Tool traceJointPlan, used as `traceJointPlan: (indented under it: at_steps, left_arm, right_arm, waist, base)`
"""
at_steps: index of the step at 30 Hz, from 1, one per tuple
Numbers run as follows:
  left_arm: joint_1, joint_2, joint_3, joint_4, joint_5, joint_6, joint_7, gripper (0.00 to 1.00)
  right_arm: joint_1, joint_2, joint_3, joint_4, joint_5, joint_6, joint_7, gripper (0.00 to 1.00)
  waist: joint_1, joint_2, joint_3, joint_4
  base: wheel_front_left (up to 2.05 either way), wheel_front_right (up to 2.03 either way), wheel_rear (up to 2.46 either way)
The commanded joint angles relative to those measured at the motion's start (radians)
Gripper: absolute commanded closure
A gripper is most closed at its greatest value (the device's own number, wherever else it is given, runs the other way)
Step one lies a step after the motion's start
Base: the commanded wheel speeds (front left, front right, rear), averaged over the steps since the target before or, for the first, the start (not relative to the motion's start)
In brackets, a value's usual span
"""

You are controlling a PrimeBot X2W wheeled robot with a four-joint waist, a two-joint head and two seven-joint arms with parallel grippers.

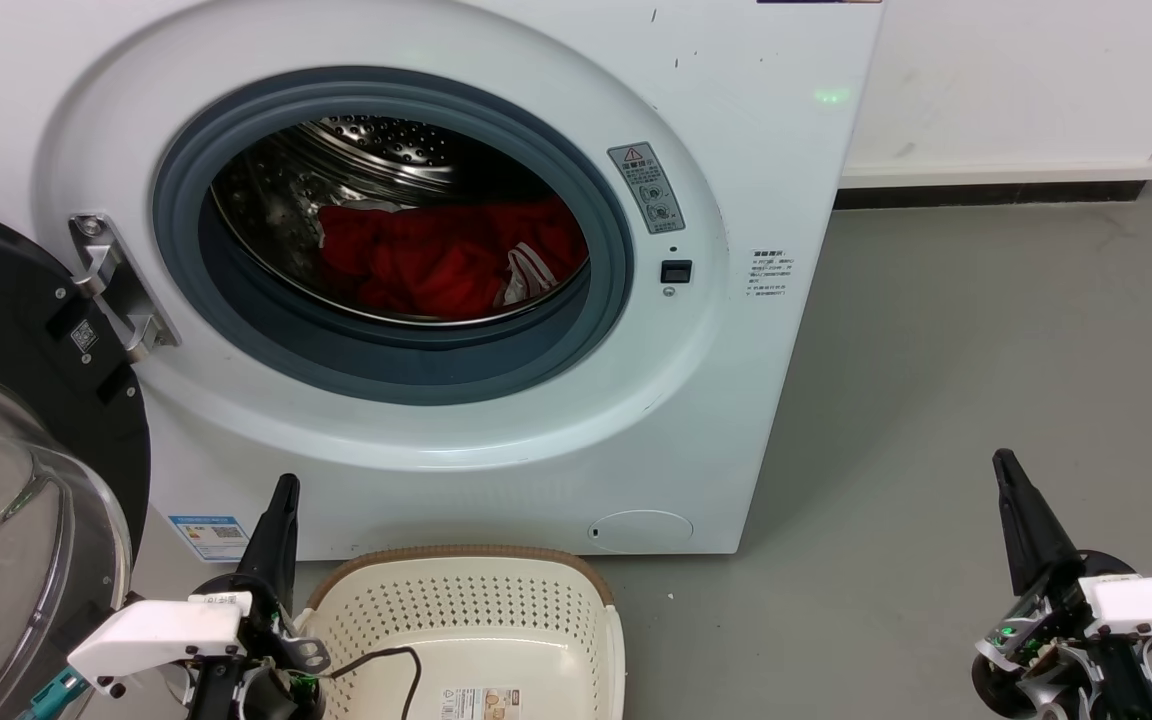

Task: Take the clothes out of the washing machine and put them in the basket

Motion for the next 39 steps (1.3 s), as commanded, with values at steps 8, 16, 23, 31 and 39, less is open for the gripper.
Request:
traceJointPlan:
  at_steps: [8,16,23,31,39]
  left_arm:
    - [-0.01,-0.001,0.002,0.001,0.002,-0.003,0.004,1.0]
    - [-0.01,-0.001,0.002,0.001,0.002,-0.003,0.004,1.0]
    - [-0.01,-0.001,0.002,0.001,0.002,-0.003,0.004,1.0]
    - [0.002,0.0,-0.001,0.003,0.0,0.0,-0.002,1.0]
    - [0.026,-0.003,-0.006,-0.005,0.035,0.0,-0.035,0.0]
  right_arm:
    - [-0.013,0.002,0.0,0.001,-0.005,0.0,0.001,1.0]
    - [-0.013,0.002,0.0,0.001,-0.005,0.0,0.001,1.0]
    - [-0.013,0.002,0.0,0.001,-0.005,0.0,0.001,1.0]
    - [0.002,0.0,0.001,0.004,0.0,0.0,-0.001,1.0]
    - [0.03,0.001,0.001,0.008,-0.032,0.0,-0.033,0.0]
  waist:
    - [0.0,-0.0001,0.0,0.0]
    - [0.0,-0.0001,0.0,0.0]
    - [0.0,-0.0001,0.0,0.0]
    - [0.0,-0.0001,0.0,0.0]
    - [0.0,-0.0001,0.0,0.0]
  base:
    - [0.0,0.0,0.0]
    - [0.0,0.0,0.0]
    - [0.0,0.0,0.0]
    - [0.0,0.0,0.0]
    - [0.0,0.0,0.0]
